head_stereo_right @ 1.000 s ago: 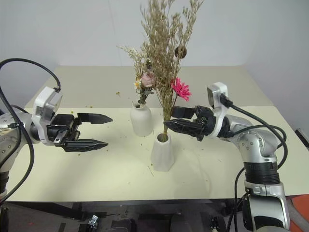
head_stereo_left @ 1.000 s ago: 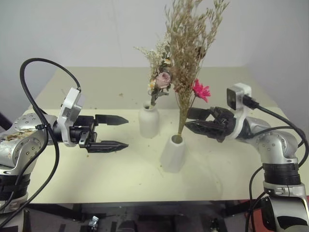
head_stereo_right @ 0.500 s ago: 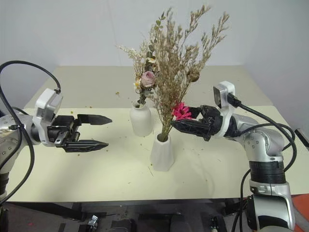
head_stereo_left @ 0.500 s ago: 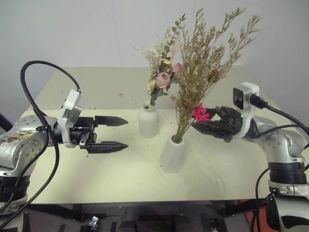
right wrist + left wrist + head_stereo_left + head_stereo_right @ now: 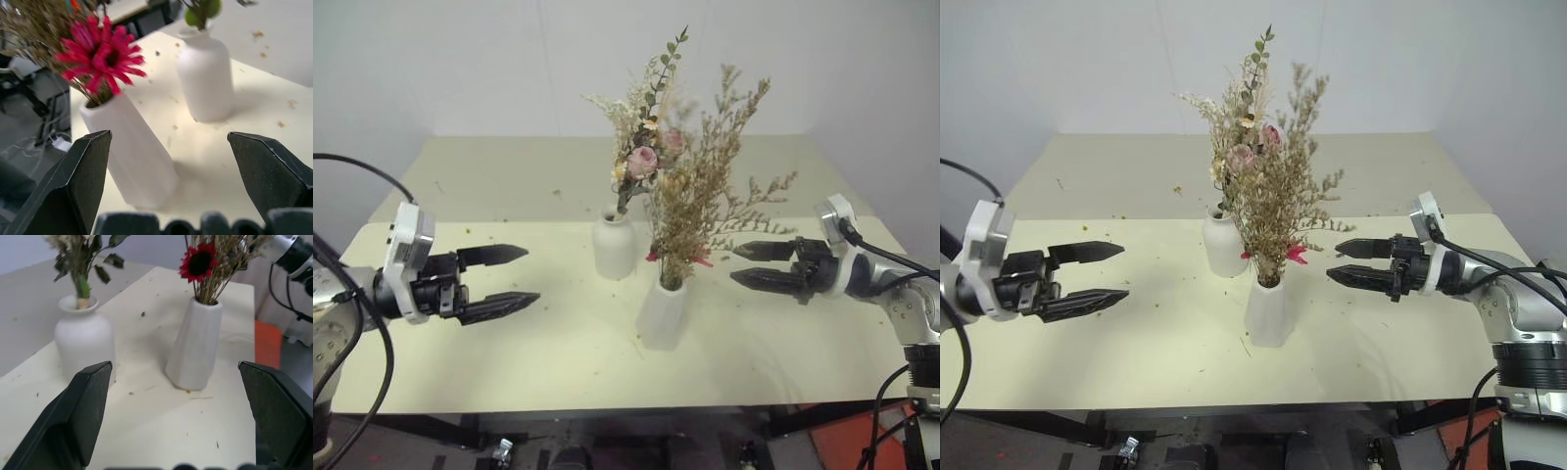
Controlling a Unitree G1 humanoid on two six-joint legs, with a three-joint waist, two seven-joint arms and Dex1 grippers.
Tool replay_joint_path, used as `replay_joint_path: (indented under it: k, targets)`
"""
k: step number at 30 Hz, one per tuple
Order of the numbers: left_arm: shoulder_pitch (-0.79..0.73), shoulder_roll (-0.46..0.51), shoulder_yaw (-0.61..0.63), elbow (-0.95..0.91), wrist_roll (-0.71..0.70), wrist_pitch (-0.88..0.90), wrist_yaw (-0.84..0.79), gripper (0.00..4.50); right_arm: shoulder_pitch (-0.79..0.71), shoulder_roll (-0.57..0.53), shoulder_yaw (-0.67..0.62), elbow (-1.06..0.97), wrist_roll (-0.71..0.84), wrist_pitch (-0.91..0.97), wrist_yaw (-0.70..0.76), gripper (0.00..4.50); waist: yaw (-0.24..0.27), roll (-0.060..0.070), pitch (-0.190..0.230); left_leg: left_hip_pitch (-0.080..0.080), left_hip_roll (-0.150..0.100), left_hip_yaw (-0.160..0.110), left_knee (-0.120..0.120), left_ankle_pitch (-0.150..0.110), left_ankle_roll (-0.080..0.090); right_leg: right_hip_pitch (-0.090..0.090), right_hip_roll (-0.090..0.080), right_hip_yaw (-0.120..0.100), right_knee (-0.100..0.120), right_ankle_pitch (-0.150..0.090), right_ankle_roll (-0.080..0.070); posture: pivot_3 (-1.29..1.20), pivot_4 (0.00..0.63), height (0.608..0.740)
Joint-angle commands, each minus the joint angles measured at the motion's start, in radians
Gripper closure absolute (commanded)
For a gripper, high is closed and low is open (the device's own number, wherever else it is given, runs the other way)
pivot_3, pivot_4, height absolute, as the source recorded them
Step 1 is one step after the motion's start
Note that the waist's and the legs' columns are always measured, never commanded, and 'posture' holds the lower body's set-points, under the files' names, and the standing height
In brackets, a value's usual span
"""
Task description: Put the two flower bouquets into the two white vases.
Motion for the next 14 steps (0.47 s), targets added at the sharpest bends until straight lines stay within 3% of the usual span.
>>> replay_joint_path:
  k: [1, 14]
  targets:
    - [0.052, 0.005, 0.115, -0.064, -0.037, 0.013, 0.046, 0.00, 0.002, -0.043, -0.045, 0.005, -0.013, -0.040, 0.025, 0.02, 0.001, 0.000, 0.000, 0.000, 0.000, 0.000, 0.000, 0.000, 0.000, 0.000, 0.000, 0.000, 0.000, 0.000, 0.000, 0.00, 0.150, 0.740]
    - [0.130, 0.015, 0.190, -0.114, -0.064, 0.012, 0.090, 0.00, -0.003, -0.063, -0.066, 0.030, -0.051, -0.097, 0.012, 0.02, 0.001, 0.000, 0.000, 0.000, 0.000, 0.000, 0.000, 0.000, 0.000, 0.001, 0.000, 0.000, 0.000, 0.000, 0.000, 0.00, 0.150, 0.740]
